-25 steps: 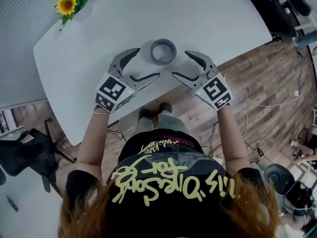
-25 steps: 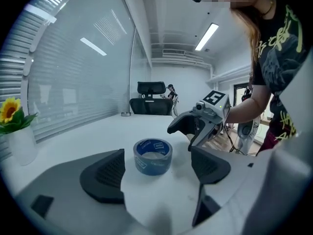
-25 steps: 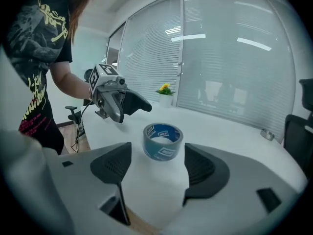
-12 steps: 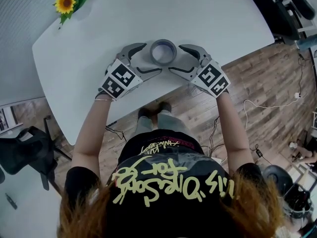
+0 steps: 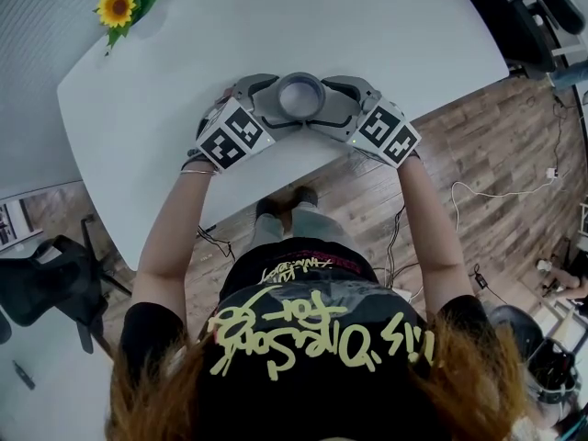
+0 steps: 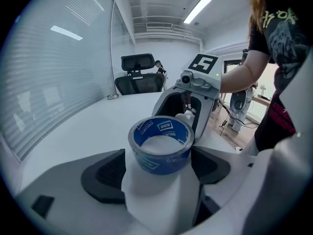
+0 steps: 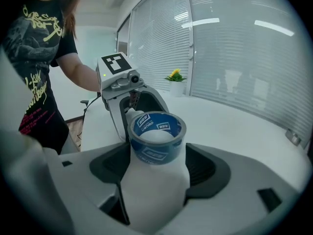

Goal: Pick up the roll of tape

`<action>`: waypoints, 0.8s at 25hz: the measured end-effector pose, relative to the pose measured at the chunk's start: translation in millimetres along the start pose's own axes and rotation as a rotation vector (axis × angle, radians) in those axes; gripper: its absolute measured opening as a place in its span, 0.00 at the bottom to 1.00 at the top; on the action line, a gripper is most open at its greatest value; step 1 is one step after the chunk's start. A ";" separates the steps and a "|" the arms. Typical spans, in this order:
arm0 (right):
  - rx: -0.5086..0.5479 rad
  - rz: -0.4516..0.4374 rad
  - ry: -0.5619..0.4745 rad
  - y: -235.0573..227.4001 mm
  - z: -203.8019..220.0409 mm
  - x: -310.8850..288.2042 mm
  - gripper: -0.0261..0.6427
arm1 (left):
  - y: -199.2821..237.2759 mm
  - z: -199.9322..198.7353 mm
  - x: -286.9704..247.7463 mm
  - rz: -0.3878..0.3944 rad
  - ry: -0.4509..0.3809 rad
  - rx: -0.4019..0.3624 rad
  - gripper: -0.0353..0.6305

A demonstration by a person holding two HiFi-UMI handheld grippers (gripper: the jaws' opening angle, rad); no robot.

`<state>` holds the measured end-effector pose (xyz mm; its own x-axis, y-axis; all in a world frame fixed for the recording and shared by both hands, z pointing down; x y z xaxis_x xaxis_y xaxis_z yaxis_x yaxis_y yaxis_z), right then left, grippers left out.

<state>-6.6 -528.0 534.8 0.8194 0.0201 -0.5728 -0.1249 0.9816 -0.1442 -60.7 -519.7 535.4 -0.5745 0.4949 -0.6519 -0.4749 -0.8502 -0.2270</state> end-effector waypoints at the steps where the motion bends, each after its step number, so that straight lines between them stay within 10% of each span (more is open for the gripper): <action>1: 0.009 0.004 0.012 0.6 0.6 -1.3 0.54 | -0.2 0.2 -0.7 0.004 0.006 -0.002 0.68; 20: 0.032 0.017 0.053 2.8 -1.1 -4.5 0.54 | -2.2 -6.8 1.7 0.012 0.011 -0.059 0.63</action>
<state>-11.3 -525.5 536.1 0.7863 0.0277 -0.6173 -0.1202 0.9868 -0.1088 -56.1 -518.2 530.0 -0.5726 0.4826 -0.6627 -0.4275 -0.8655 -0.2610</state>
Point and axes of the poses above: the fingertips, and each gripper's own axes: x backward along the fingers, y to its left, z out of its underside, the point moved 2 cm from there along x, backward along the fingers, and after that the axes turned 13 degrees about -x, right-handed, at the moved point
